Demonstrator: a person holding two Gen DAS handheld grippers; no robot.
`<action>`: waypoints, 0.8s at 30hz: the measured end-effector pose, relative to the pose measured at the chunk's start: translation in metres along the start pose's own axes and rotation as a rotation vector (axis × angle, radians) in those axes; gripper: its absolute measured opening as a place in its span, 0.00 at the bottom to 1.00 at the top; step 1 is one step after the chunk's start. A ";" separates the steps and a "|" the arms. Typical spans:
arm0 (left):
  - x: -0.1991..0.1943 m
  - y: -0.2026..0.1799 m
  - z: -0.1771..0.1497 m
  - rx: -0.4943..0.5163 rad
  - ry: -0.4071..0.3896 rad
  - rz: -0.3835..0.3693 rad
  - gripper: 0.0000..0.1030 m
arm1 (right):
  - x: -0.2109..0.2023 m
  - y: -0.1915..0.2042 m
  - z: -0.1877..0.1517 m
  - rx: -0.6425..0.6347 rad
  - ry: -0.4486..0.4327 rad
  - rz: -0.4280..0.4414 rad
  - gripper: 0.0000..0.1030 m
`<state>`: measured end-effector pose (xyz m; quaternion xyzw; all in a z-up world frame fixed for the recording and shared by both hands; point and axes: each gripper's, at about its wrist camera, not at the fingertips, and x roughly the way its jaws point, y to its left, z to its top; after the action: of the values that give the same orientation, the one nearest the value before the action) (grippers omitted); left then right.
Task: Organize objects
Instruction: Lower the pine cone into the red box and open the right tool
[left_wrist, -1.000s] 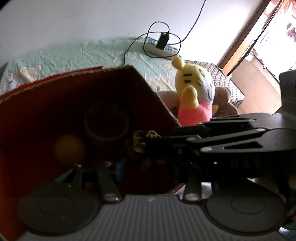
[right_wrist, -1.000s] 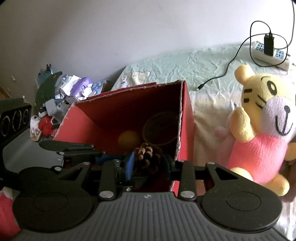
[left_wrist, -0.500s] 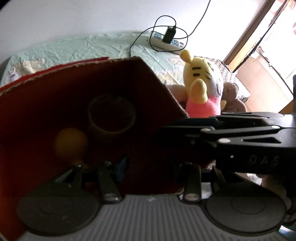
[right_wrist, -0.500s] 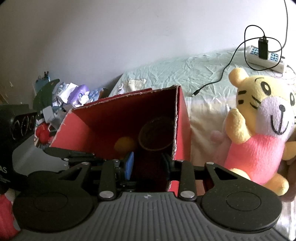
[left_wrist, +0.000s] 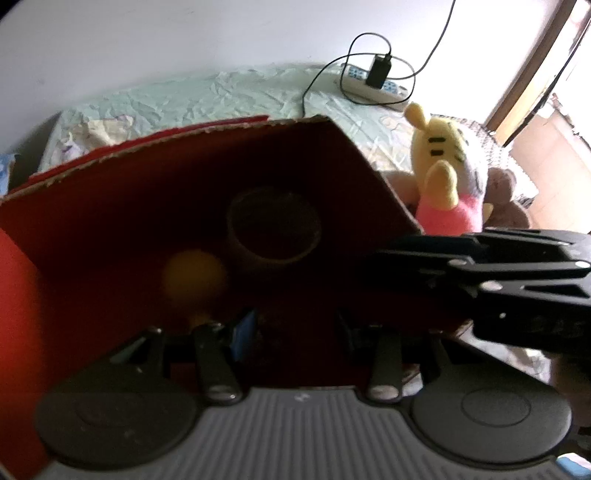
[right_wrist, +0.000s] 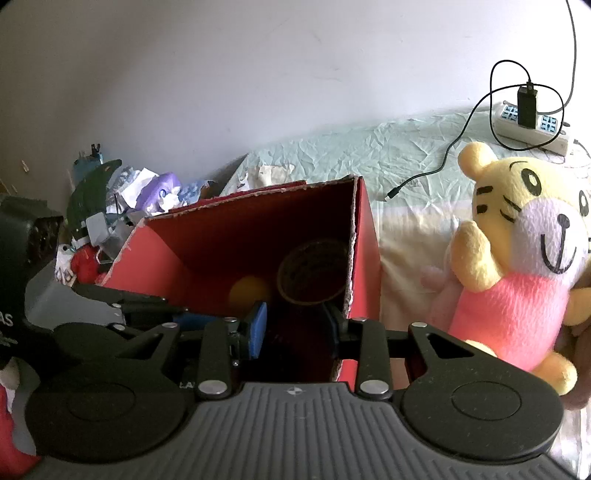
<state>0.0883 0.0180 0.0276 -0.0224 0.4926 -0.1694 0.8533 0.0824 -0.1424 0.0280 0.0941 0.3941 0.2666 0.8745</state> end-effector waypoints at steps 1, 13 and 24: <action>0.002 -0.001 0.000 0.004 0.009 0.019 0.41 | 0.000 0.000 0.000 0.003 -0.003 0.001 0.33; 0.005 -0.010 0.001 0.028 0.029 0.129 0.42 | 0.000 -0.001 -0.002 0.004 -0.014 0.004 0.34; -0.004 -0.018 0.001 0.048 -0.002 0.199 0.51 | -0.001 0.002 -0.004 -0.022 -0.028 -0.003 0.36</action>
<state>0.0828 0.0022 0.0351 0.0466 0.4872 -0.0955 0.8668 0.0783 -0.1412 0.0268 0.0876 0.3791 0.2684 0.8812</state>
